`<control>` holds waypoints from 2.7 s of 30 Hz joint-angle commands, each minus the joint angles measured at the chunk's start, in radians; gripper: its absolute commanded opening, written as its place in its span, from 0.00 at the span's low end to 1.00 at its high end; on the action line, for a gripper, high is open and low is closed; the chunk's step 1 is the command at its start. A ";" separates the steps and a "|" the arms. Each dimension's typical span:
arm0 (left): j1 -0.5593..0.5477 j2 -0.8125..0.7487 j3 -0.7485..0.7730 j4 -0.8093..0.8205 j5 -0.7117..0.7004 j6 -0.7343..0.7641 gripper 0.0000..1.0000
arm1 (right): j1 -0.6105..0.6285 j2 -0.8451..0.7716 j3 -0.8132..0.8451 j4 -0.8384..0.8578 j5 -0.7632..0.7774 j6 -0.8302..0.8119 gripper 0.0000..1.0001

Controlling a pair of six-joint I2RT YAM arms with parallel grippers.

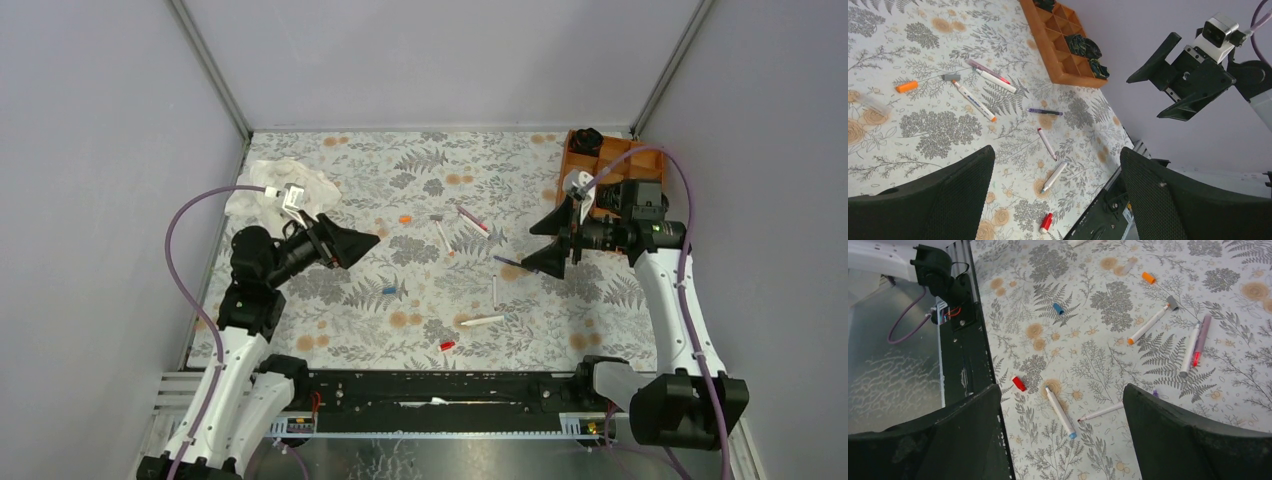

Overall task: Insert the pens into the pen caps
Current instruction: Pick up the pen cap from the center of the board.

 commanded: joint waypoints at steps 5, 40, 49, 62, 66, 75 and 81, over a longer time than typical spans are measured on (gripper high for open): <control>0.008 -0.019 -0.056 0.104 0.038 -0.016 0.99 | 0.147 0.011 -0.063 -0.206 0.147 -0.521 1.00; 0.009 0.028 -0.041 0.044 0.050 -0.005 0.99 | 0.547 0.018 -0.309 0.055 0.439 -0.415 0.87; 0.006 -0.042 -0.133 0.057 0.115 -0.030 0.98 | 0.580 0.040 -0.342 0.084 0.470 -0.430 0.80; -0.062 -0.086 -0.236 0.044 -0.007 -0.095 0.98 | 0.784 0.155 -0.380 0.298 0.675 -0.334 0.61; -0.062 -0.064 -0.248 0.039 -0.052 -0.108 0.97 | 0.824 0.182 -0.369 0.335 0.711 -0.297 0.60; -0.062 -0.043 -0.251 0.034 -0.089 -0.136 0.95 | 0.834 0.160 -0.233 0.220 0.440 -0.246 0.63; -0.062 -0.086 -0.311 0.091 -0.153 -0.218 0.95 | 0.949 0.229 -0.236 0.319 0.485 -0.245 0.62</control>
